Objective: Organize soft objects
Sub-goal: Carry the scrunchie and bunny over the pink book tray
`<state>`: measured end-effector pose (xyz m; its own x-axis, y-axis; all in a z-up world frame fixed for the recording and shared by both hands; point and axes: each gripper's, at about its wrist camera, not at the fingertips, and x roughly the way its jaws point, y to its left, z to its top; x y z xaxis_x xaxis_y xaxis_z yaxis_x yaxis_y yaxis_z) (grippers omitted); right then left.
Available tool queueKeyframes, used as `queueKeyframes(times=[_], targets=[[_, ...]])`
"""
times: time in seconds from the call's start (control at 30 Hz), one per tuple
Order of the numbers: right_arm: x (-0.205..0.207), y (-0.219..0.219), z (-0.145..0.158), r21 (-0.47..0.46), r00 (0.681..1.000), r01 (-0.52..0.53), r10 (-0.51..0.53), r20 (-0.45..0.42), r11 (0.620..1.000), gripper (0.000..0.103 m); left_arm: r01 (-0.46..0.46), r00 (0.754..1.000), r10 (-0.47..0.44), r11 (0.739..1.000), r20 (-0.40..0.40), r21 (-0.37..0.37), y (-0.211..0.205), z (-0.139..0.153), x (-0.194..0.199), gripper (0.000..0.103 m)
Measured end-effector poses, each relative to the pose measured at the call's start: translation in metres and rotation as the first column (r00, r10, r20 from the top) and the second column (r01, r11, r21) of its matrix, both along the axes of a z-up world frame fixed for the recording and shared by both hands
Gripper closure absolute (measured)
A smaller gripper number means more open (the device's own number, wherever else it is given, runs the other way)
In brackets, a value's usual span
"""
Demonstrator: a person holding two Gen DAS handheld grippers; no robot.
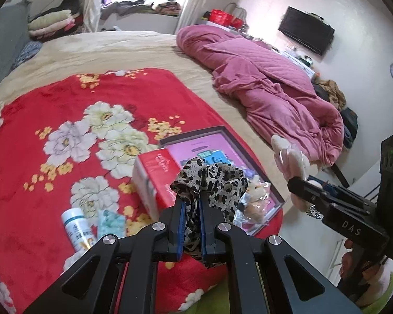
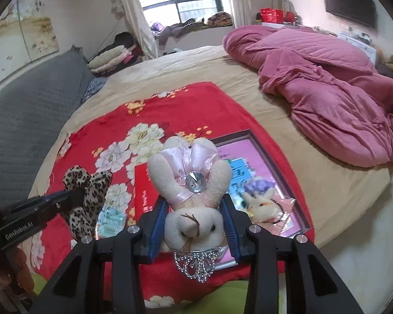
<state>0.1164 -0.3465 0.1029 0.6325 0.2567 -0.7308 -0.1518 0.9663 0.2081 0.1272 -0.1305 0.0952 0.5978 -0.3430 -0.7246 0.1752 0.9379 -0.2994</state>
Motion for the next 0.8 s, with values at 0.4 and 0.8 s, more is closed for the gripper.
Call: queueKeyframes(times=[0.4,0.8], targets=[[0.011,-0.042,0.002,0.023,0.998,0.062,-0.062,0.016,0.998,0.062,0.067,0.998,-0.067,0.998,-0.016,0.019,-0.053,-0.009,0.025,0.094],[0.028,-0.083,-0.018,0.045,0.992,0.124,-0.124,-0.017,0.991,0.062,0.087,0.995,-0.083,0.994,-0.064,0.06,-0.09,-0.036,0.054,0.094]])
